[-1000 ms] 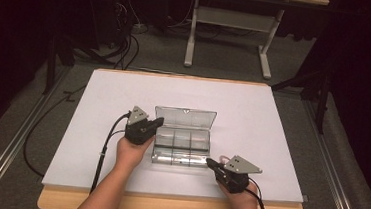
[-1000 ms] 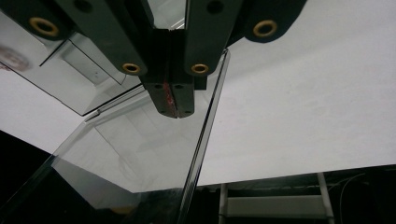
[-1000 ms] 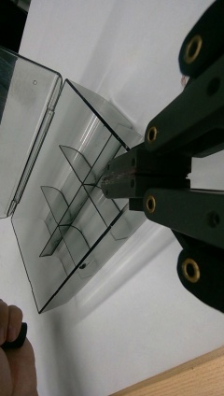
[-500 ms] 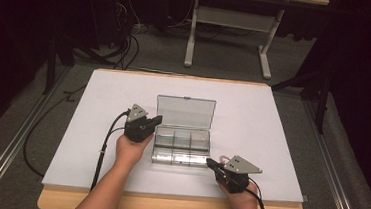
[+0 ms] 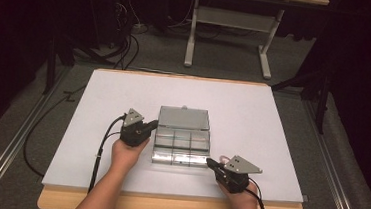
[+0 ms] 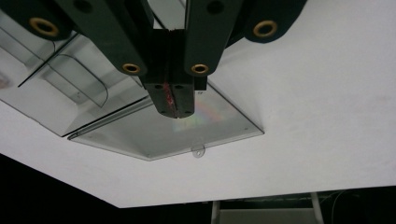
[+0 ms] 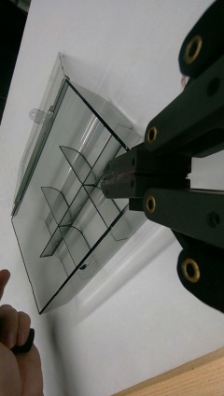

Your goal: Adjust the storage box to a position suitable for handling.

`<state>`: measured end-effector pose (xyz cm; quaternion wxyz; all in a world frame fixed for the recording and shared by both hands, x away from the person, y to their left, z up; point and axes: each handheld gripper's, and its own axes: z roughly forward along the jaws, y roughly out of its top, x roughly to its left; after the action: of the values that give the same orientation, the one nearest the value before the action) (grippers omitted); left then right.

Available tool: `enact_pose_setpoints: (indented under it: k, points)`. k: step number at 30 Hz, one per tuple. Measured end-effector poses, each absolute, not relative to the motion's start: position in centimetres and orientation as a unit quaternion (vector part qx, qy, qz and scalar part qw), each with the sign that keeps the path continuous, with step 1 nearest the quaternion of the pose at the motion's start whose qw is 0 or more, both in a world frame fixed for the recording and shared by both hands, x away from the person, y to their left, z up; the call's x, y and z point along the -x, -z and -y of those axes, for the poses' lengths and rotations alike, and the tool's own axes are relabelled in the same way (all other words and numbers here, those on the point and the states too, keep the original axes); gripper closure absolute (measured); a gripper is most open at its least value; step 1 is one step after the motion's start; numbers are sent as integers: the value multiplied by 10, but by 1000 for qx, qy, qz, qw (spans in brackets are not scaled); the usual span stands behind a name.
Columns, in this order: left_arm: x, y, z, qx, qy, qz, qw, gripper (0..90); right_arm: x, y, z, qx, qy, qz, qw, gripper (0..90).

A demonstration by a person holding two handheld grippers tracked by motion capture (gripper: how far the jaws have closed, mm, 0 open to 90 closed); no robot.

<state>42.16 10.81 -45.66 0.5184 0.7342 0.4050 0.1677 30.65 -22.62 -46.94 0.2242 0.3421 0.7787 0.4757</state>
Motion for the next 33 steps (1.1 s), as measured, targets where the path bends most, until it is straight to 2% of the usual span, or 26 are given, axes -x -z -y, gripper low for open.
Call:
enact_pose_setpoints:
  k: [5, 8, 16, 23, 33]
  points:
    - [-422, 463, -113, -738, -168, -417, 503, 900, -307, 468, 225, -345, -474, -779, 221, 900]
    - [-426, 469, -115, -743, -162, -430, 486, 900, -305, 465, 226, -340, -472, -778, 236, 900]
    - [-433, 477, -107, -763, -146, -433, 457, 900, -310, 458, 271, -401, -463, -743, 270, 900]
    - [-429, 476, -101, -767, -137, -425, 461, 900, -315, 464, 294, -433, -446, -736, 268, 898]
    - [-407, 476, -86, -774, -128, -396, 477, 900, -323, 475, 294, -448, -400, -762, 242, 845]
